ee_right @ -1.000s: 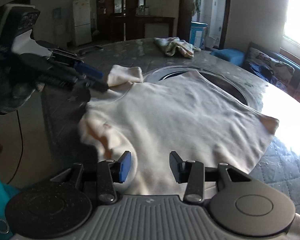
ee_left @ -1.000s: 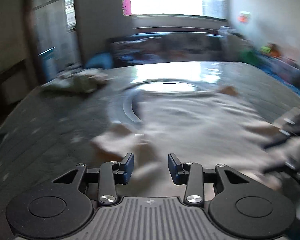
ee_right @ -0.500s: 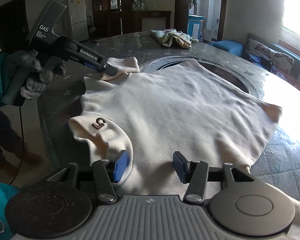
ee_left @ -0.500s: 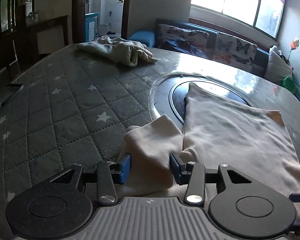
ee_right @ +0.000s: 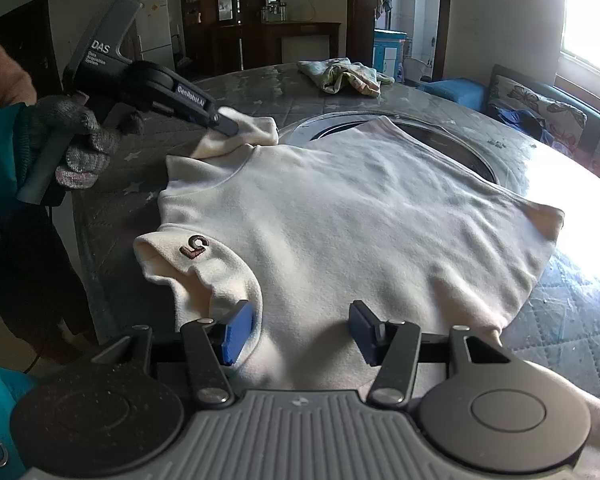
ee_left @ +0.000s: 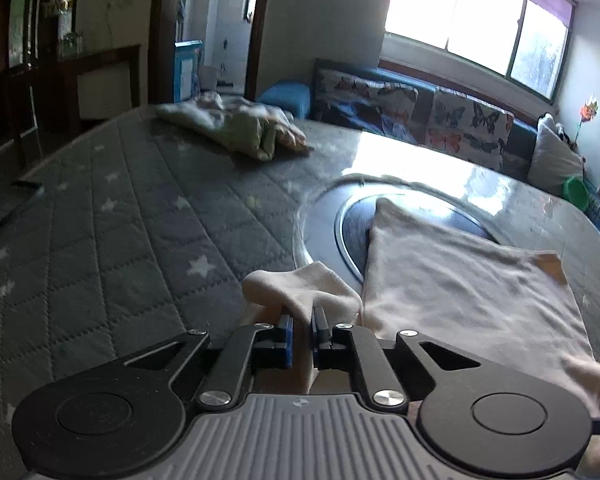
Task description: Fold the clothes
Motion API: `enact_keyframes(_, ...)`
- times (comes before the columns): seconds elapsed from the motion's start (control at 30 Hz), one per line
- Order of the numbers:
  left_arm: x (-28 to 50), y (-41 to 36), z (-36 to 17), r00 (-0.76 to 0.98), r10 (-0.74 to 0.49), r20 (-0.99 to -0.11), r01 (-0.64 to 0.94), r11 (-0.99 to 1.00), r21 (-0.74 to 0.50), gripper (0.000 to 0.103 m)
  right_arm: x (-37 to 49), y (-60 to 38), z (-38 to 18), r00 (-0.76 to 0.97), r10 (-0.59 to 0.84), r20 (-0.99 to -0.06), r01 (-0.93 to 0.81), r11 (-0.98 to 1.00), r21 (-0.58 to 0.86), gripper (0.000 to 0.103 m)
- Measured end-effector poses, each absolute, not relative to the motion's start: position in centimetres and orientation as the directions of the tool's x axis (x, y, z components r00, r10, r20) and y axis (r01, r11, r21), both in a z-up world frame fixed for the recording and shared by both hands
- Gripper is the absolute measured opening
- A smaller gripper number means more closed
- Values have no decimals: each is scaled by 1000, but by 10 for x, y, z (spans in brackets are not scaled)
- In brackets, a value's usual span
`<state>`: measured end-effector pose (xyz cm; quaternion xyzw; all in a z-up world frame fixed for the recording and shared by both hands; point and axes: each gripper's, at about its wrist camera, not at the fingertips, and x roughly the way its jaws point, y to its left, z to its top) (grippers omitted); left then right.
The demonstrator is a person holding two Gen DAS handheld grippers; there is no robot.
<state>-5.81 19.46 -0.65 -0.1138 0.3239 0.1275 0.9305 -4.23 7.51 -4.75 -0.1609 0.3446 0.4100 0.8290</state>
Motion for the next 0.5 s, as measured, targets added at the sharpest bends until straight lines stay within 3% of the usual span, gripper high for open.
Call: enact_keyframes(0.5, -65, 232, -7, 718, 352, -601, -479, 876, -59, 8, -42, 76, -48, 430, 566, -704, -789, 615, 13, 57)
